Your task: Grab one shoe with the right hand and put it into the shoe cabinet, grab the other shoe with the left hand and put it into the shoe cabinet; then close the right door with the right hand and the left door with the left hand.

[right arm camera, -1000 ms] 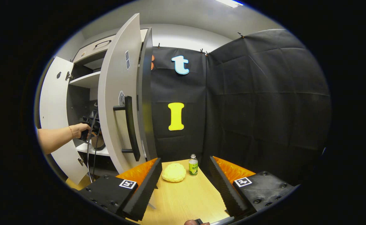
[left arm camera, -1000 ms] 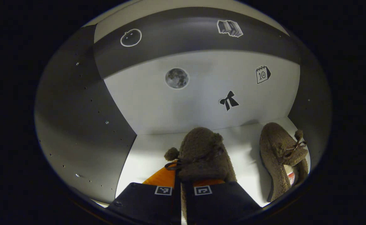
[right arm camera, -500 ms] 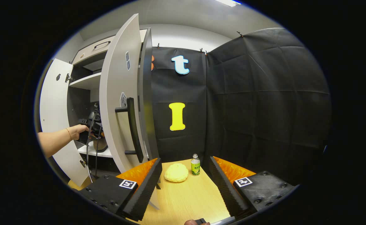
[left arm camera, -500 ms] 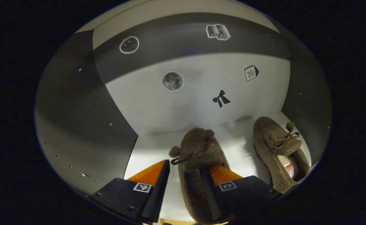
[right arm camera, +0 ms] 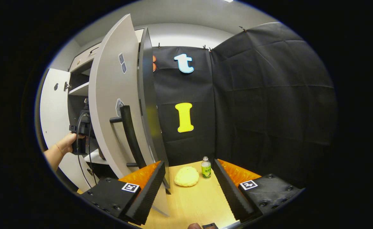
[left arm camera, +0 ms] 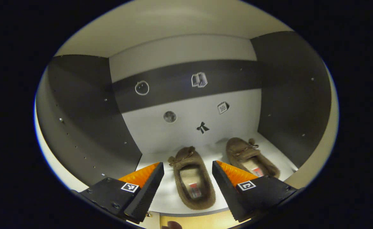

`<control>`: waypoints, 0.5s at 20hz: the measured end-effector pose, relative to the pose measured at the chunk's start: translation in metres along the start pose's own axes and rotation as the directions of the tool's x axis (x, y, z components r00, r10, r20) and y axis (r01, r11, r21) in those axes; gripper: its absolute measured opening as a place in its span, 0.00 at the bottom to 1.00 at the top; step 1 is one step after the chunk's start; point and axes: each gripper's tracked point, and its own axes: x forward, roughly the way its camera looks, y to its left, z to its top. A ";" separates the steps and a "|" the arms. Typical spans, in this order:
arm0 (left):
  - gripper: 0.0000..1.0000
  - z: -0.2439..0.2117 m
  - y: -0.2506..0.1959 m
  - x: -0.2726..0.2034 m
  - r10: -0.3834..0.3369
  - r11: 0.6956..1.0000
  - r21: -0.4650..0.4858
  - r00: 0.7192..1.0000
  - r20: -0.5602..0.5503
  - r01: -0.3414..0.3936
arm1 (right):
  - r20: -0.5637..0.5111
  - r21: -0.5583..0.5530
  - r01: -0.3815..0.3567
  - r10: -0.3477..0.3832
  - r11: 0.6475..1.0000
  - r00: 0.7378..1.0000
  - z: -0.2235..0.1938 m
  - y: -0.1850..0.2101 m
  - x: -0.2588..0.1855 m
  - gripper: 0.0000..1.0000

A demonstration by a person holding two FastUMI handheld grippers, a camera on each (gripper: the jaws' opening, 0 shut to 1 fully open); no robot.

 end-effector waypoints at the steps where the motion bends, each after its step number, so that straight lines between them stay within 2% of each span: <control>1: 0.96 0.008 0.000 -0.014 0.001 1.000 0.008 0.999 0.038 -0.001 | 0.001 0.017 -0.013 0.013 1.000 1.000 0.003 0.004 0.002 0.98; 3: 0.96 0.016 -0.001 -0.045 -0.005 1.000 -0.001 0.995 0.098 0.005 | 0.002 0.033 -0.034 0.034 0.999 0.999 0.007 0.011 0.007 0.98; 7: 0.96 0.008 -0.010 -0.104 -0.076 0.995 -0.045 0.983 0.167 0.085 | 0.007 0.034 -0.067 0.066 0.997 0.998 0.009 0.025 0.009 0.98; 8: 0.93 0.004 -0.009 -0.119 -0.084 0.995 -0.040 0.980 0.181 0.092 | 0.003 0.035 -0.074 0.074 0.997 0.997 0.008 0.031 0.009 0.98; 9: 0.96 0.000 -0.006 -0.133 -0.082 0.995 -0.038 0.977 0.195 0.091 | 0.010 0.030 -0.076 0.075 0.997 0.997 0.009 0.033 0.007 1.00; 10: 1.00 -0.005 -0.004 -0.146 -0.079 0.995 -0.040 0.976 0.204 0.089 | 0.015 0.017 -0.074 0.073 0.997 0.997 0.009 0.035 0.007 0.98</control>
